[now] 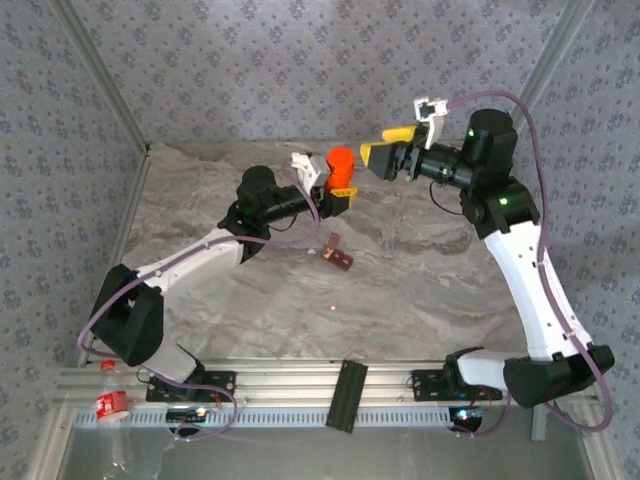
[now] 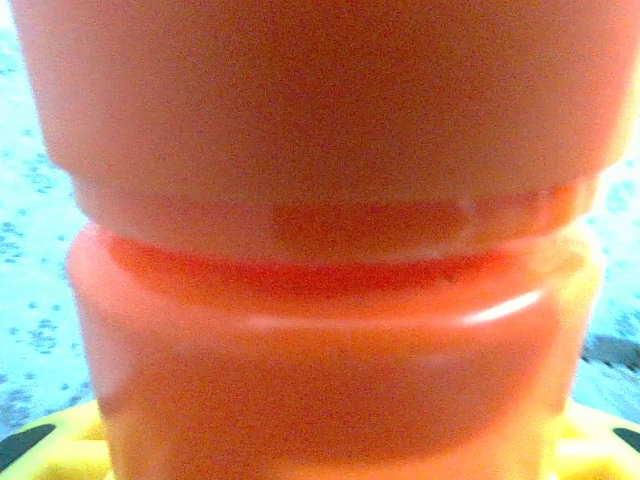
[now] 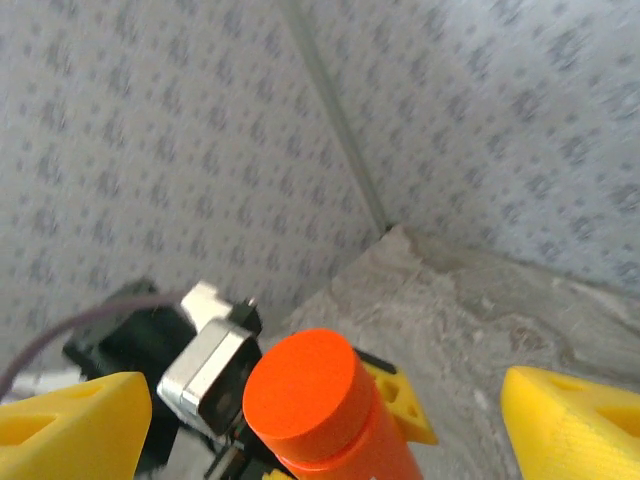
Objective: Sort the pills into containers
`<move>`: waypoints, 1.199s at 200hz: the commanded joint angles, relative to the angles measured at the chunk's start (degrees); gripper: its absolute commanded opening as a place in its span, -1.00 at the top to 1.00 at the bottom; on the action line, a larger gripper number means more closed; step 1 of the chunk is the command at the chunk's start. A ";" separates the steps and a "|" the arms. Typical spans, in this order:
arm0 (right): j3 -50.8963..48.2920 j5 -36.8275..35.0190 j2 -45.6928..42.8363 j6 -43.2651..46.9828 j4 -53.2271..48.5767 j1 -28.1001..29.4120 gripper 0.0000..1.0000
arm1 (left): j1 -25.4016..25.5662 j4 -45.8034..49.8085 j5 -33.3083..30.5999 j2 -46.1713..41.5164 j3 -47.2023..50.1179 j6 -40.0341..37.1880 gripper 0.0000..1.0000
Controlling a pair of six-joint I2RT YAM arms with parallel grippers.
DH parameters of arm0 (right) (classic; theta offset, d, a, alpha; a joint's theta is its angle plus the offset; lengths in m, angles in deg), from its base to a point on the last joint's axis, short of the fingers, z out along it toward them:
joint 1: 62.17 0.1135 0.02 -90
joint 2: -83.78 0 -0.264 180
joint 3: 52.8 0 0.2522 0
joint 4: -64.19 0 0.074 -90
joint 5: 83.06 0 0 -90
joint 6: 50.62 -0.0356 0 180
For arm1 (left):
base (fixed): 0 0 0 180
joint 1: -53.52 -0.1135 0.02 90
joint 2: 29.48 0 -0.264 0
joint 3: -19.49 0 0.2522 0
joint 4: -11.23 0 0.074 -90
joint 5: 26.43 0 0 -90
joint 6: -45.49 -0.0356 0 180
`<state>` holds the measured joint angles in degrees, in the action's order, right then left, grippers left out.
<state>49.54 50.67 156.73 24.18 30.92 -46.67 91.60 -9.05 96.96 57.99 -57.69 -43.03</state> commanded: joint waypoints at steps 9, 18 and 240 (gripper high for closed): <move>2.86 10.51 2.08 9.55 -9.26 -0.18 -0.83 | -0.54 2.94 12.49 0.35 -4.85 -1.32 1.00; 3.25 11.96 2.58 9.65 -8.94 -0.18 -0.83 | -0.49 3.19 13.76 0.65 -5.34 -0.66 1.00; 6.64 12.00 6.53 13.09 -12.56 4.28 -0.47 | -0.55 2.35 16.56 2.27 -7.51 2.48 1.00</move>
<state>53.93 63.08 162.72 35.63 20.21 -43.13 91.40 -5.01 112.30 60.32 -62.85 -41.42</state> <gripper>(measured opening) 0.733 0.537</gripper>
